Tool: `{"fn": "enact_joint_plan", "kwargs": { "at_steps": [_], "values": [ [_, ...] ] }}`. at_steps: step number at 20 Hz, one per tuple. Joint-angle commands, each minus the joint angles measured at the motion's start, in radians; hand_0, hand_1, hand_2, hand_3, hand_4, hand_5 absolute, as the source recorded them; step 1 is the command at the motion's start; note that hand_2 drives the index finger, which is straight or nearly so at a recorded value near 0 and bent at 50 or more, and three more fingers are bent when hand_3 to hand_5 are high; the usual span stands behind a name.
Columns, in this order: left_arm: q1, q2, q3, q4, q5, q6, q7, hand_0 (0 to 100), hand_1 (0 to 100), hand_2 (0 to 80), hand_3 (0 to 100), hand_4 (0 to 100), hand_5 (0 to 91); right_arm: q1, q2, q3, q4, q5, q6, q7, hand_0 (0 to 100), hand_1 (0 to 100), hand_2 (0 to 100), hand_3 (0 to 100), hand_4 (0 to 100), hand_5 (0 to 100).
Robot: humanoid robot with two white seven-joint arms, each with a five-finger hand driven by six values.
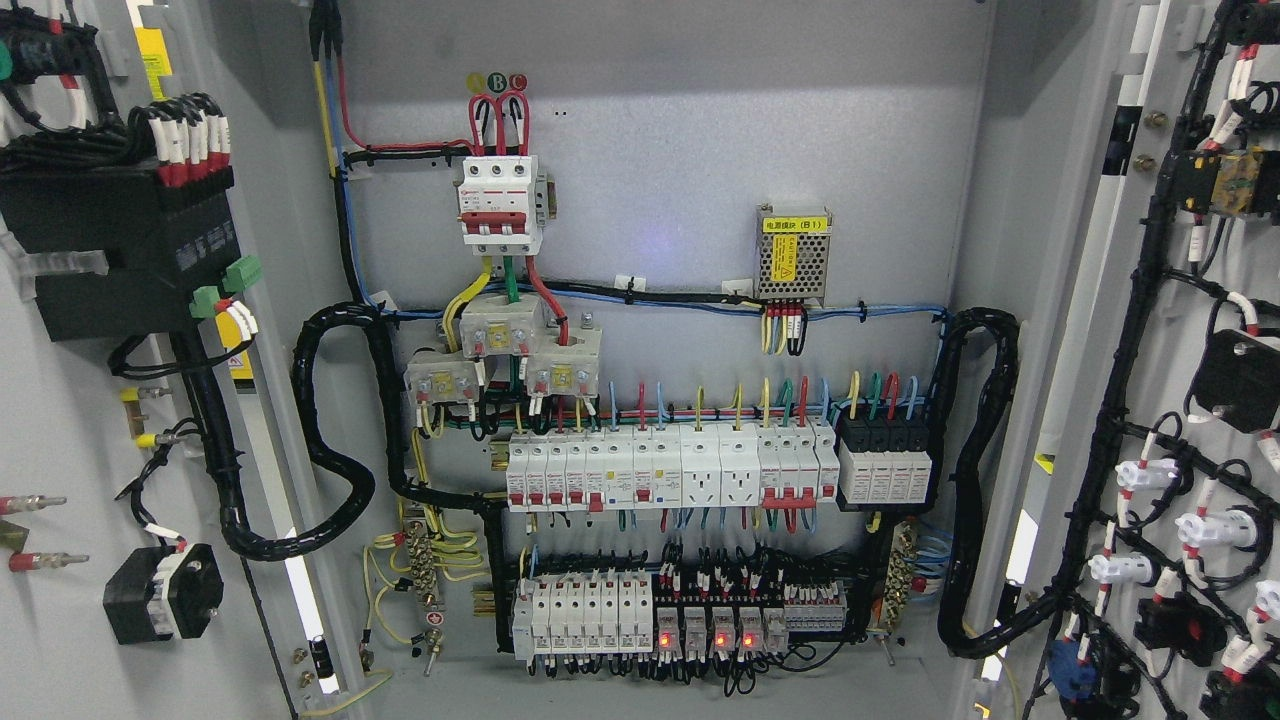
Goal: Open door with both hands
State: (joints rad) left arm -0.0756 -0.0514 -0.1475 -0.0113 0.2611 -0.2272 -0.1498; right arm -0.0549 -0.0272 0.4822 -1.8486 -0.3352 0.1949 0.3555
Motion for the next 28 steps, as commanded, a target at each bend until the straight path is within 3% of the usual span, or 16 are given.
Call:
{"fn": "enact_joint_plan", "kwargs": {
  "at_steps": [1,2,5,8,12,14,17,21,25,28],
  "values": [
    [-0.024,0.048,-0.001,-0.207,-0.005,-0.044,-0.08,0,0,0.0,0,0,0.0,0.182,-0.068,-0.204,-0.147,0.001,-0.067,-0.006,24,0,0,0,0,0],
    [-0.003,0.068,-0.001,-0.317,-0.005,-0.041,-0.099,0,0,0.0,0,0,0.0,0.207,-0.083,-0.223,-0.15,0.001,-0.095,-0.006,24,0,0,0,0,0],
    [0.182,0.097,0.0,-0.791,-0.003,-0.018,-0.155,0,0,0.0,0,0,0.0,0.286,-0.134,-0.279,-0.169,-0.001,-0.173,-0.006,24,0,0,0,0,0],
    [0.321,0.1,0.025,-1.19,-0.002,0.046,-0.171,0,0,0.0,0,0,0.0,0.384,-0.146,-0.361,-0.196,-0.007,-0.236,-0.006,24,0,0,0,0,0],
    [0.404,0.1,0.097,-1.523,0.001,0.046,-0.172,0,0,0.0,0,0,0.0,0.492,-0.157,-0.448,-0.212,-0.013,-0.369,-0.004,24,0,0,0,0,0],
    [0.44,0.1,0.097,-1.654,0.003,0.046,-0.174,0,0,0.0,0,0,0.0,0.533,-0.177,-0.494,-0.213,-0.013,-0.457,-0.006,24,0,0,0,0,0],
    [0.467,0.099,0.086,-1.803,0.003,0.045,-0.175,0,0,0.0,0,0,0.0,0.581,-0.18,-0.562,-0.213,-0.016,-0.561,-0.006,24,0,0,0,0,0],
    [0.464,0.131,0.077,-1.933,0.006,0.043,-0.175,0,0,0.0,0,0,0.0,0.619,-0.229,-0.629,-0.219,-0.018,-0.617,-0.006,24,0,0,0,0,0],
    [0.464,0.22,0.046,-2.046,0.009,0.02,-0.185,0,0,0.0,0,0,0.0,0.61,-0.238,-0.651,-0.221,-0.024,-0.638,-0.006,24,0,0,0,0,0],
    [0.49,0.249,0.046,-2.075,0.014,-0.061,-0.256,0,0,0.0,0,0,0.0,0.596,-0.243,-0.649,-0.221,-0.048,-0.637,-0.004,24,0,0,0,0,0]
  ]
}}
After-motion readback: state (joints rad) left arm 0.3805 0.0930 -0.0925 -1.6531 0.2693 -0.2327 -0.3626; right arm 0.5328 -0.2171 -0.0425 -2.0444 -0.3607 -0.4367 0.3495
